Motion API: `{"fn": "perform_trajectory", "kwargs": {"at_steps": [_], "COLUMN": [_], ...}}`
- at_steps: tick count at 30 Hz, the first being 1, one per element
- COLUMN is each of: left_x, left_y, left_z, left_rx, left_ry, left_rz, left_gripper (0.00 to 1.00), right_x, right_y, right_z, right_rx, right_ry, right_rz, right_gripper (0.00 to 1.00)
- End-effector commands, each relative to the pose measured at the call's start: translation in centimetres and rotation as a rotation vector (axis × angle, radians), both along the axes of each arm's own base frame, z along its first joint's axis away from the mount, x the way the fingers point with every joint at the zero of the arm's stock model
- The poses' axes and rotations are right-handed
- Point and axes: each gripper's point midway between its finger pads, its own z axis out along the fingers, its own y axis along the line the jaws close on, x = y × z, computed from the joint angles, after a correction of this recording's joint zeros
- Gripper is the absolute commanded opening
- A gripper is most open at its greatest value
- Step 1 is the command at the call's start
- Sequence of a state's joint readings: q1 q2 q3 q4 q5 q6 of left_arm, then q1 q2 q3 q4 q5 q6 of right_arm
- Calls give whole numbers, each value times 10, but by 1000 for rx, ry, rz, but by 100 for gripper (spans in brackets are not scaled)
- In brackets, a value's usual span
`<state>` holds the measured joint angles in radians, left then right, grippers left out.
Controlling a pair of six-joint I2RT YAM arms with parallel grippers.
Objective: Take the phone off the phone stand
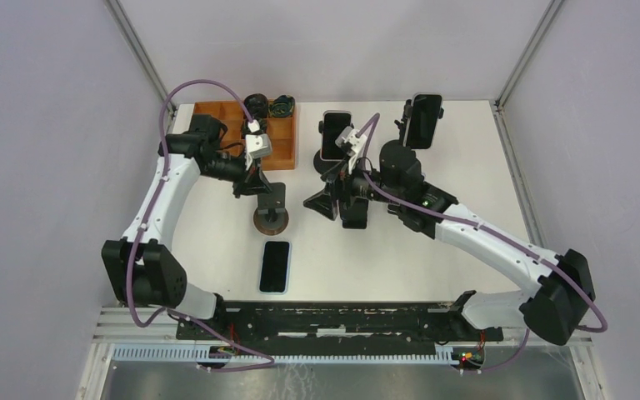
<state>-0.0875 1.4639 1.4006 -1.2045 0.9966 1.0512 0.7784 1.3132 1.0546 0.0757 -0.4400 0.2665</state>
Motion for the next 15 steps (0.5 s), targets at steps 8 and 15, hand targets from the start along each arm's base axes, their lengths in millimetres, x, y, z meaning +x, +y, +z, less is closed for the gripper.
{"fn": "perform_trajectory", "kwargs": {"at_steps": [8,15], "left_x": [42,63], "left_y": [2,-4], "left_z": [-20,-29], "left_rx": [39,-1], "left_ry": [-108,-113], "left_rz": [-64,-139], "left_gripper": [2,2], "right_x": [10,7], "right_y": [-61,-71], "right_z": [-8,-28], "right_rx": [-37,-82], "right_ry": [-21,4], "right_rz": [-252,-253], "right_gripper": [98,98]}}
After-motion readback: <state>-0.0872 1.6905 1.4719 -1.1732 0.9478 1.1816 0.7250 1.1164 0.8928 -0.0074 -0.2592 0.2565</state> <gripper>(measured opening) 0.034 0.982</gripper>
